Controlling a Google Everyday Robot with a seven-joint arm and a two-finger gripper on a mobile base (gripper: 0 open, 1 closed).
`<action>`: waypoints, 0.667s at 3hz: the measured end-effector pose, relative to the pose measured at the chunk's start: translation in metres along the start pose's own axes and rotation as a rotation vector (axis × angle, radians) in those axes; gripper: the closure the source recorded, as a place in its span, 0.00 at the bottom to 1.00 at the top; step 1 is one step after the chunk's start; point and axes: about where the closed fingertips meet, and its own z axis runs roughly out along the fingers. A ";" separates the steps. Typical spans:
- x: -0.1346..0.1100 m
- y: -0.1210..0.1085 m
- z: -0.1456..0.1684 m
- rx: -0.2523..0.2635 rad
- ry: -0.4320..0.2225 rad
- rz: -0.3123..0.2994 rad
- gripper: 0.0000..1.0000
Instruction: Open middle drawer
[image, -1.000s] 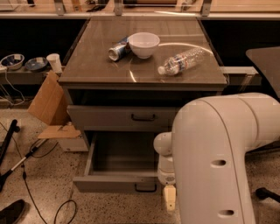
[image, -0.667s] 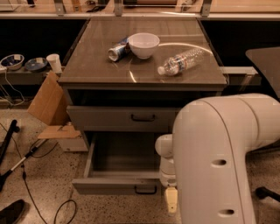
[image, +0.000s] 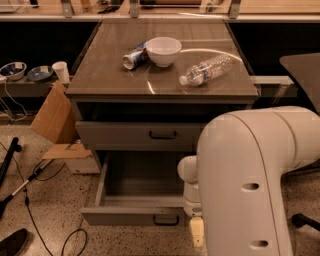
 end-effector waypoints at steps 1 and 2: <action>0.023 0.031 -0.016 0.104 -0.011 0.132 0.00; 0.024 0.032 -0.016 0.106 -0.012 0.134 0.00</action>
Offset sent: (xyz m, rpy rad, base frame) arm -0.1438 -0.0906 0.0736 -0.1245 -0.1874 -0.3357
